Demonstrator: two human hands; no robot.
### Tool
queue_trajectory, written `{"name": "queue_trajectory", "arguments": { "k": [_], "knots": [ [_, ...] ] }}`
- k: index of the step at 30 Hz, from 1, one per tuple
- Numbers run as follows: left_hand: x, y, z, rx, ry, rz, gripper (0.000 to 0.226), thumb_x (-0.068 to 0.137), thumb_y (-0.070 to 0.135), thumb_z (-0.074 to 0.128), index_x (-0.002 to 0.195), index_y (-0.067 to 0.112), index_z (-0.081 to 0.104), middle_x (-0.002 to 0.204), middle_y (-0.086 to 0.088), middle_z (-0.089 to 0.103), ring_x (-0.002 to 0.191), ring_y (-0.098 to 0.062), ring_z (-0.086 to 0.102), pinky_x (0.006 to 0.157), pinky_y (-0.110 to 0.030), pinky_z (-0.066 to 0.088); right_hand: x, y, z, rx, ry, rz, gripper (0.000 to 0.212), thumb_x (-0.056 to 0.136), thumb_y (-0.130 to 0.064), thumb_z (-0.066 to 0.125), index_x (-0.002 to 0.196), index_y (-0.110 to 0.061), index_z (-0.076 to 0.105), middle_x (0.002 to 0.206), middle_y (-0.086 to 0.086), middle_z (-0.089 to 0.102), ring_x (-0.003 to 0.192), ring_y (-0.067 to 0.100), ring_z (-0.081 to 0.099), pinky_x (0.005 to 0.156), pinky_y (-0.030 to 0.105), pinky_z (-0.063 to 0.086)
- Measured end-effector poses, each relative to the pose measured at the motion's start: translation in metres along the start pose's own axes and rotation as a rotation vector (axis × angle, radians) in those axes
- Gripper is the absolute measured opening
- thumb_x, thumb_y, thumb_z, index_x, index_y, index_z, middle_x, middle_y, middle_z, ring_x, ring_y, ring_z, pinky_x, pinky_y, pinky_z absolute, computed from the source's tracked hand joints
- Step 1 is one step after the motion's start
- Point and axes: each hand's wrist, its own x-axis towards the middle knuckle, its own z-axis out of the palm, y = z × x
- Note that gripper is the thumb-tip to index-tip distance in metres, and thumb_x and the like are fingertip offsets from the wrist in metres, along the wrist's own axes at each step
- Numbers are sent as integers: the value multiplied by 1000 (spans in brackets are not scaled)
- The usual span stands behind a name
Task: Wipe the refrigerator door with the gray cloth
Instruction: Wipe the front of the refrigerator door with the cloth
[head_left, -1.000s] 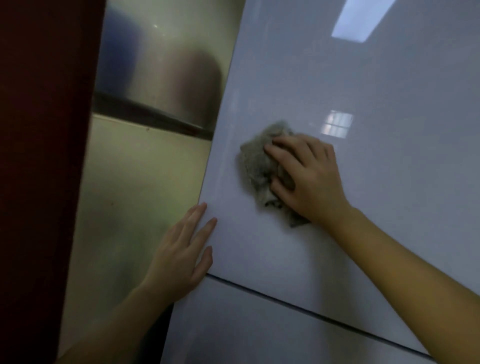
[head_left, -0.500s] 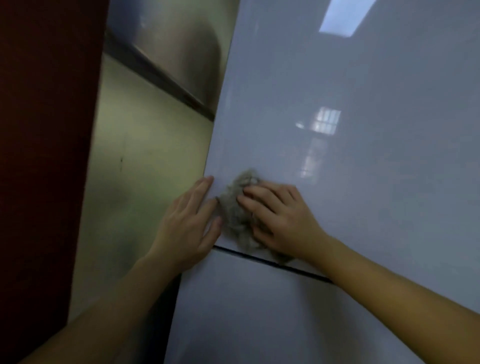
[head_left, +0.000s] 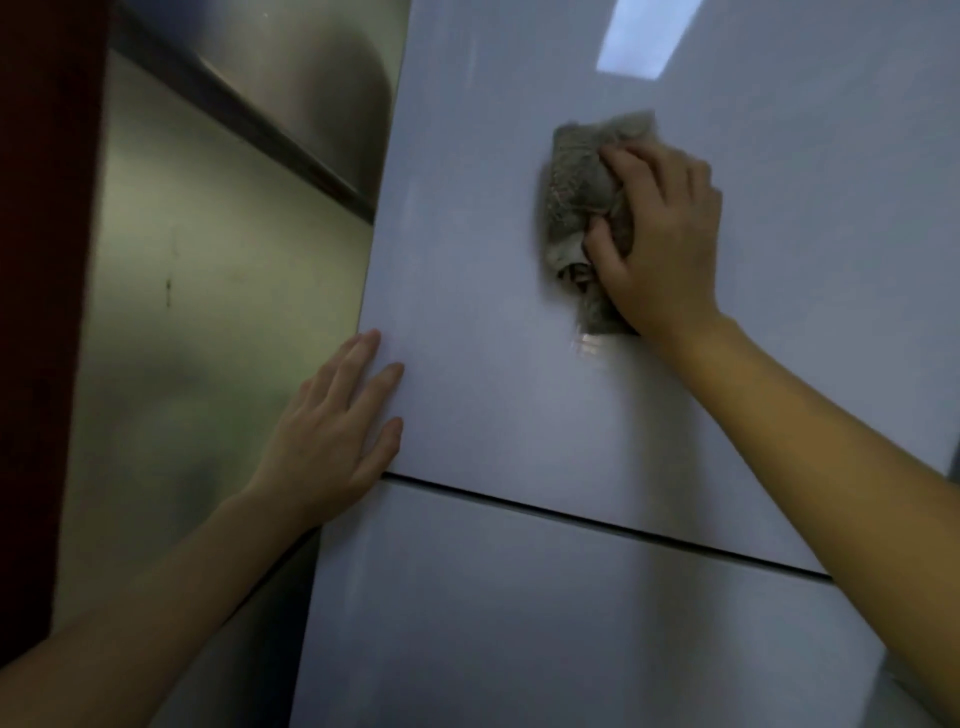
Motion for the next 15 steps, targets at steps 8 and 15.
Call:
{"name": "queue_trajectory", "arguments": {
  "k": [8, 15],
  "knots": [
    [6, 7, 4, 45, 5, -12, 61, 99, 47, 33, 145, 9, 49, 162, -18, 29, 150, -37, 30, 114, -49, 37, -126, -38, 2, 171, -320, -713, 39, 95, -27, 57, 131, -15, 67, 137, 10, 65, 122, 34, 62, 93, 42, 50],
    [24, 25, 4, 90, 31, 126, 60, 99, 45, 36, 148, 12, 47, 164, -16, 29, 151, -34, 31, 116, -49, 35, -84, 26, -19, 76, -193, -601, 42, 93, -26, 58, 132, -12, 67, 137, 12, 65, 121, 33, 60, 97, 39, 44]
  ]
}}
